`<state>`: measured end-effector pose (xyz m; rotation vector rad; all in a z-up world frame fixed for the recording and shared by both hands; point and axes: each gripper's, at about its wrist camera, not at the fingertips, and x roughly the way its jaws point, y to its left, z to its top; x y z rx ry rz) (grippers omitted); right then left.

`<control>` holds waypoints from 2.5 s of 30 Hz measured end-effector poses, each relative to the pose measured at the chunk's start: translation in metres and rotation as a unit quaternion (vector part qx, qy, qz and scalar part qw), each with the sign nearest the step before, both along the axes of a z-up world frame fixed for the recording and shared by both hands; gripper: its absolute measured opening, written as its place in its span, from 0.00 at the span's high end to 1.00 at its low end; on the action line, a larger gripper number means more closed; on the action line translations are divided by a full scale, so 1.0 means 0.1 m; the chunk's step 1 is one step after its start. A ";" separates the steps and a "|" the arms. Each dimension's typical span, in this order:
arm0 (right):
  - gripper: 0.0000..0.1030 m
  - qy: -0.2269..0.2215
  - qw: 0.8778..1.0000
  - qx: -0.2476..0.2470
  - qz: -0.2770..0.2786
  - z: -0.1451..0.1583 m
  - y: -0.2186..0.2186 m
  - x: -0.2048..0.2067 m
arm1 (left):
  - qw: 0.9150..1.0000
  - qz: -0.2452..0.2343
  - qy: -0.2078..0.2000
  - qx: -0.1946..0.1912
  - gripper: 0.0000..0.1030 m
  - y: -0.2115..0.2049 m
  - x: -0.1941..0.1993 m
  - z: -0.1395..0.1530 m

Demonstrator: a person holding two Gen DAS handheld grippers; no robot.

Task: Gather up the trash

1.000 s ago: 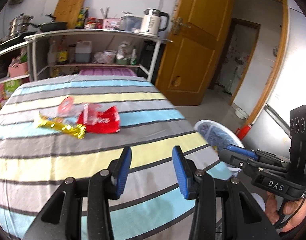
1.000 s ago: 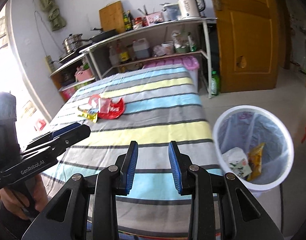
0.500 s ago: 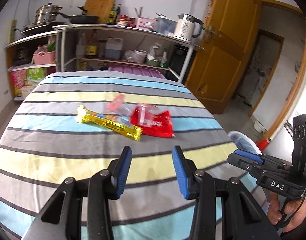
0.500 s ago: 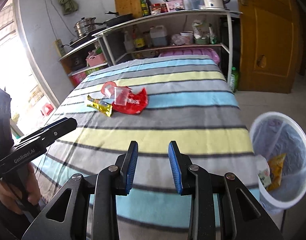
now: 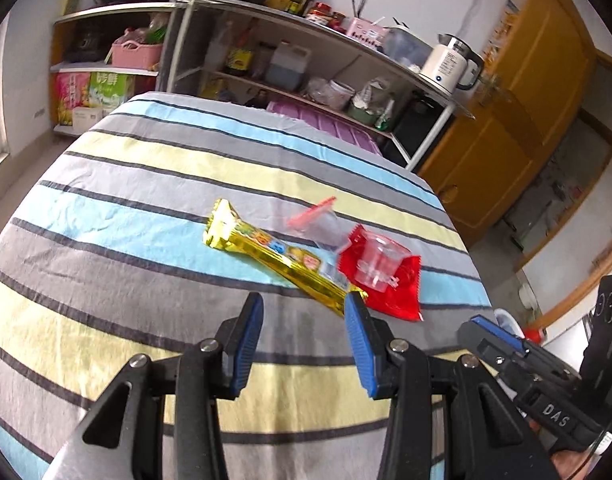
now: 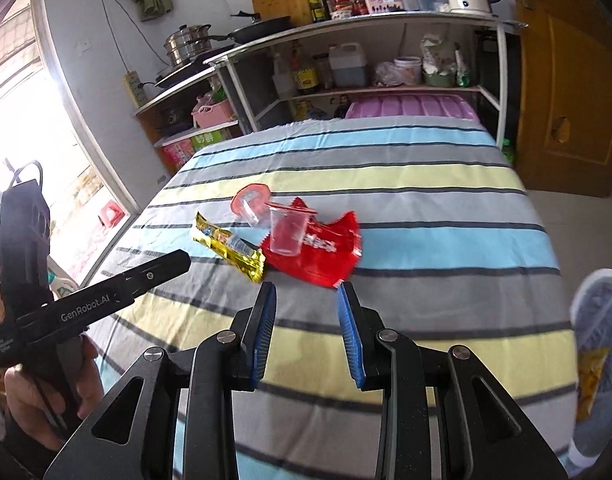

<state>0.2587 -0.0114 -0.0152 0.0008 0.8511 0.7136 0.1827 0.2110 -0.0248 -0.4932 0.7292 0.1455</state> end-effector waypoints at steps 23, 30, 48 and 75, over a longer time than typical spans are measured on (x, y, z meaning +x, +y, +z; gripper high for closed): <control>0.68 0.058 0.998 0.011 -0.007 -0.42 0.75 0.70 | 0.998 0.030 -0.004 -0.049 0.55 0.35 0.27 -0.10; 0.71 0.062 0.998 0.014 -0.008 -0.45 0.75 0.76 | 0.997 0.040 0.016 -0.064 0.54 0.32 0.37 -0.17; 0.71 0.045 0.997 0.061 -0.022 -0.21 0.16 0.53 | 0.992 0.104 0.064 -0.029 0.49 0.15 0.65 -0.27; 0.71 -0.005 0.995 0.063 -0.080 0.10 -0.95 0.04 | 0.994 -0.051 -0.043 0.086 0.89 -0.82 0.04 0.23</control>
